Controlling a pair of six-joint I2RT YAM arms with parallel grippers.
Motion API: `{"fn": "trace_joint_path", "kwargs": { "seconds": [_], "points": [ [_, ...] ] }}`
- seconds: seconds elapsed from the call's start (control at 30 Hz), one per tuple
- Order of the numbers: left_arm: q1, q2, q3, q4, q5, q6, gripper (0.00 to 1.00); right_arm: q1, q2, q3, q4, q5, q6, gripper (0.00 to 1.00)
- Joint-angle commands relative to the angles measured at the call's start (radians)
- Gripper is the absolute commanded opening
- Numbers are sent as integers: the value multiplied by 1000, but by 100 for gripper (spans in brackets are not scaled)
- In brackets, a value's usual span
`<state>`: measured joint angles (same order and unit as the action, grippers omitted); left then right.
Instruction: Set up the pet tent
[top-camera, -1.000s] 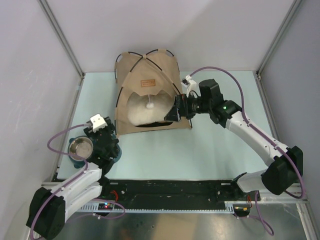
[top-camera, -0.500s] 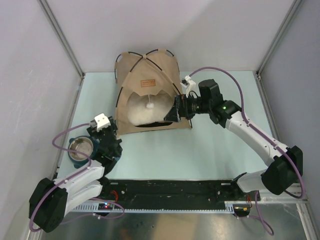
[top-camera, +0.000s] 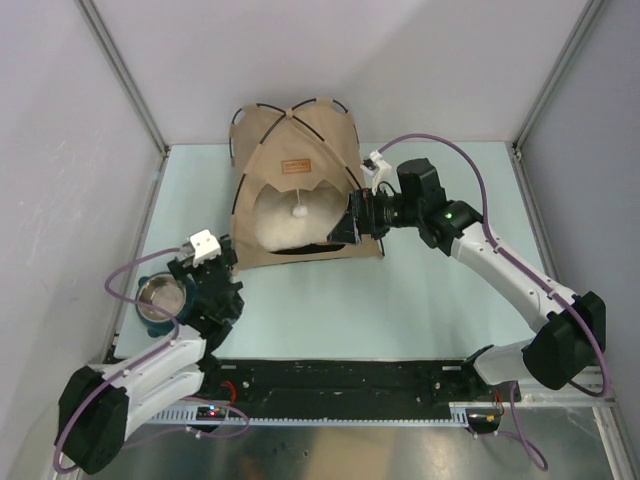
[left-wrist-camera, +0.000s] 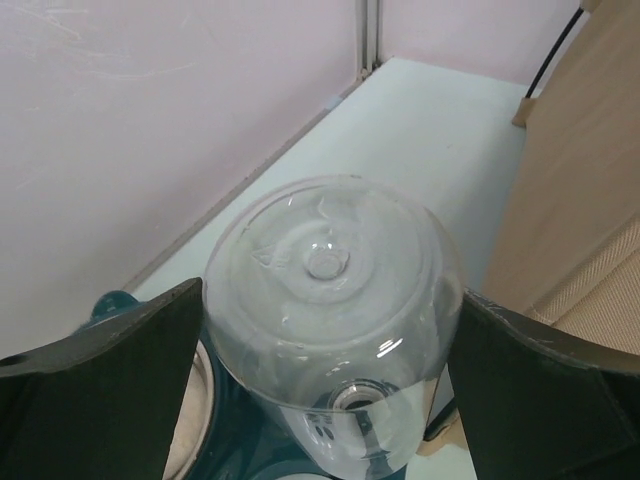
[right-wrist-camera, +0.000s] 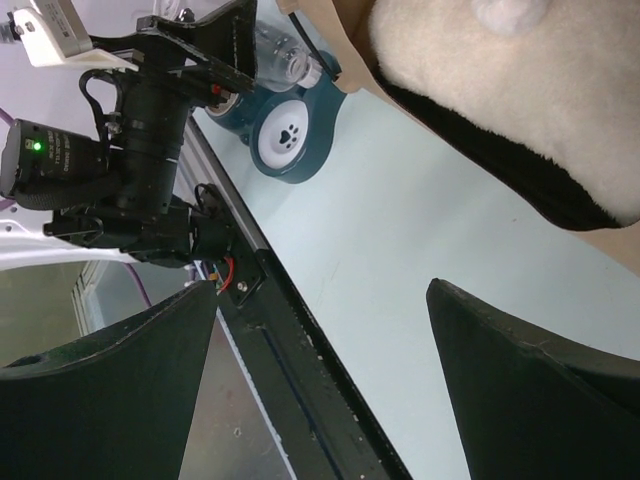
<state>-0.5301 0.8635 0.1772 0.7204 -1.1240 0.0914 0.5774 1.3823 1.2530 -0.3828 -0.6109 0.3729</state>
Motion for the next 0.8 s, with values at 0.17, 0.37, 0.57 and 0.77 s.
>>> {"fn": "trace_joint_path", "kwargs": {
  "seconds": [0.17,0.37,0.57,0.77],
  "points": [
    [-8,-220,87,-115,-20,24,100,-3,-35,-1,74,-31,47,92],
    [-11,-354,162,-365,16,-87,100,1,-37,-1,93,-38,51,92],
    [-11,-366,312,-636,114,-160,100,13,-42,-1,101,-50,50,92],
    [-9,-352,520,-875,146,-247,97,26,-54,-1,81,-21,46,92]
  ]
}}
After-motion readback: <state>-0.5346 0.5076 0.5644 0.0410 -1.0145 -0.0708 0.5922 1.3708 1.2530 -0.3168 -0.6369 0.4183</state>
